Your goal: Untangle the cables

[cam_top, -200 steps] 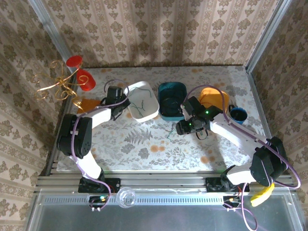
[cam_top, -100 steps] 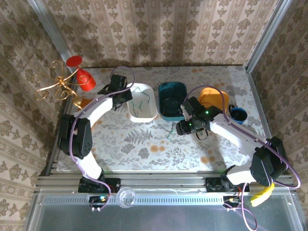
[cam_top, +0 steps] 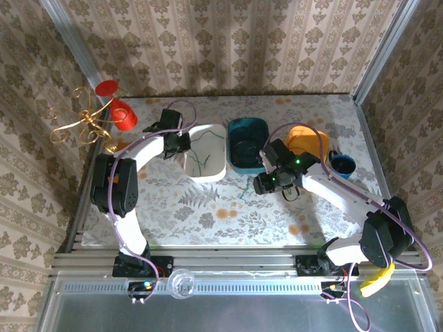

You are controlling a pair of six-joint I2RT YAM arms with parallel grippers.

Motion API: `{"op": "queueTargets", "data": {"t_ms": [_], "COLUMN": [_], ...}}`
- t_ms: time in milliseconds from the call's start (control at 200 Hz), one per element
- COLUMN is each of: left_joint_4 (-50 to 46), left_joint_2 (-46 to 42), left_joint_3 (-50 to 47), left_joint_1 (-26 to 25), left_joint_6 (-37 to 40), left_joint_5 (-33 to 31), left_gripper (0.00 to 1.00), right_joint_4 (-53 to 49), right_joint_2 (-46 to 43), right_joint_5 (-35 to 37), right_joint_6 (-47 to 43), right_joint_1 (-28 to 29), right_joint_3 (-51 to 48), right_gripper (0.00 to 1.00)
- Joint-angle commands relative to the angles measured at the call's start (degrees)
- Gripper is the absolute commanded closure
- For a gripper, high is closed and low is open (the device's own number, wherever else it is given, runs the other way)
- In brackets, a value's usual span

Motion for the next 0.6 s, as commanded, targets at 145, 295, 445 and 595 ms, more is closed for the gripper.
{"op": "queueTargets", "data": {"t_ms": [145, 295, 445, 595], "left_joint_4": [-2.66, -2.99, -3.66, -5.02], "left_joint_2": [-0.68, -1.7, -2.94, -3.97], "left_joint_3": [-0.01, 0.34, 0.8, 2.26], "left_joint_1": [-0.31, -0.41, -0.84, -1.46], "left_joint_6": [2.33, 2.21, 2.74, 4.37], "left_joint_5": [0.62, 0.77, -0.42, -2.04], "left_gripper": [0.86, 0.85, 0.84, 0.84], "right_joint_4": [-1.27, -0.84, -0.42, -0.29], "right_joint_2": [-1.33, -0.98, -0.54, -0.45], "right_joint_5": [0.93, 0.73, 0.44, 0.18], "right_joint_6": [-0.2, -0.1, 0.09, 0.01], "right_joint_1": [0.18, 0.14, 0.19, 0.18], "right_joint_3": [-1.14, -1.04, -0.97, -1.08], "right_gripper": [0.49, 0.49, 0.5, 0.5]}}
